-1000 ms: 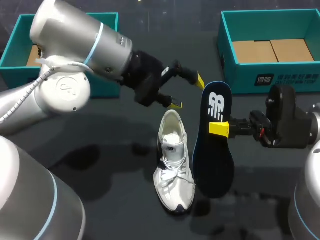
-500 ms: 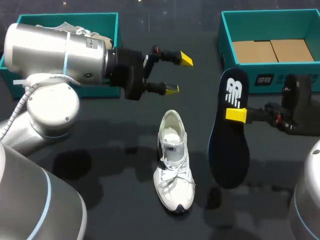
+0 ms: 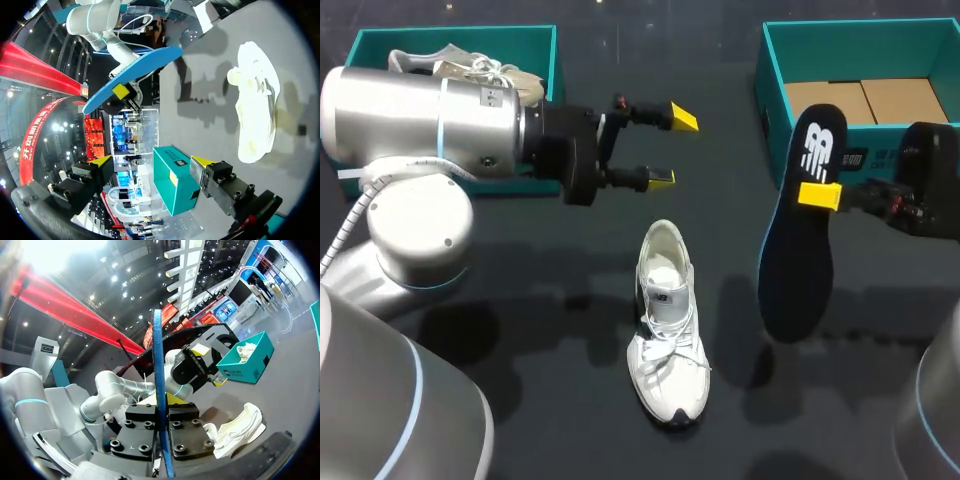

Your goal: Take the shoe out of the shoebox, open the shoe tongue, remove and reinsert the insole, then place the shoe into the shoebox

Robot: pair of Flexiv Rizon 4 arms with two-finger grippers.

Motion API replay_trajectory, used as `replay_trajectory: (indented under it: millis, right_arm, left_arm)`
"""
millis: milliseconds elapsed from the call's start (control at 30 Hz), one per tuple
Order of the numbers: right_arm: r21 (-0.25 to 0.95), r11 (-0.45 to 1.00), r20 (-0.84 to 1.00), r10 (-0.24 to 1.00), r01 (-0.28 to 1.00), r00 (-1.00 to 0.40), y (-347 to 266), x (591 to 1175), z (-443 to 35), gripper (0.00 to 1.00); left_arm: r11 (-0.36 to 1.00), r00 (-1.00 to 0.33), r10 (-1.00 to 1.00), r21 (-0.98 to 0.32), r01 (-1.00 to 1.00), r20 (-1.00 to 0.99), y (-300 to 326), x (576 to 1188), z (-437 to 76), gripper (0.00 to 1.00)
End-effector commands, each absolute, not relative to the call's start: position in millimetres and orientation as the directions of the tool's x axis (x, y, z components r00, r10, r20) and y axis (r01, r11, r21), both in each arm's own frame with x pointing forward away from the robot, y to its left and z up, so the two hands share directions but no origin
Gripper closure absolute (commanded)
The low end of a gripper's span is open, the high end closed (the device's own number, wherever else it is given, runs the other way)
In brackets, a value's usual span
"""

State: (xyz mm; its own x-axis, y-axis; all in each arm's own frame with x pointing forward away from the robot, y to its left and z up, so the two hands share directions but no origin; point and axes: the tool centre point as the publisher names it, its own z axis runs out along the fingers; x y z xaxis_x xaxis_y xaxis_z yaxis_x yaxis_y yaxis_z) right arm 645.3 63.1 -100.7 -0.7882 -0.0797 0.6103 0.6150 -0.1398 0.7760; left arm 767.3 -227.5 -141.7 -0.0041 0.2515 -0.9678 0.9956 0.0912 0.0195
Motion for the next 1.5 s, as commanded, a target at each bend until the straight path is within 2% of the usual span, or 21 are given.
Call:
replay_trajectory:
  millis: [33, 100, 500, 933, 1033, 1233, 1500]
  right_arm:
    - [0.775, -0.138, 0.608, -0.101, 0.616, -0.788, 64.0, 648.7, -102.8, 1.00]
    - [0.757, -0.130, 0.632, -0.102, 0.640, -0.769, 61.6, 655.9, -100.7, 1.00]
    - [0.604, -0.095, 0.780, -0.134, 0.791, -0.612, 48.4, 733.7, -87.1, 1.00]
    - [0.604, -0.095, 0.780, -0.134, 0.791, -0.612, 48.4, 733.7, -87.1, 1.00]
    - [0.542, -0.117, 0.817, -0.159, 0.832, -0.554, 52.8, 752.0, -95.7, 1.00]
    - [0.396, -0.057, 0.902, -0.162, 0.916, -0.400, 70.2, 780.3, -106.9, 1.00]
    - [0.397, -0.056, 0.902, -0.161, 0.916, -0.400, 70.3, 787.1, -106.1, 1.00]
  left_arm:
    - [0.086, -0.012, 0.238, 0.009, 0.996, -0.971, -227.4, 768.0, -142.4, 0.00]
    - [0.123, 0.045, 0.214, 0.072, 0.990, -0.976, -224.2, 768.3, -140.3, 0.00]
    - [0.164, 0.116, 0.153, 0.141, 0.976, -0.981, -207.6, 779.4, -132.0, 0.00]
    - [0.161, 0.127, 0.150, 0.151, 0.975, -0.980, -209.2, 777.8, -132.4, 0.00]
    - [0.153, 0.126, 0.150, 0.149, 0.977, -0.981, -212.6, 777.5, -135.0, 0.00]
    - [0.124, 0.127, 0.145, 0.145, 0.982, -0.981, -214.0, 781.2, -135.3, 0.00]
    - [0.097, 0.129, 0.142, 0.143, 0.985, -0.981, -214.3, 781.9, -134.9, 0.00]
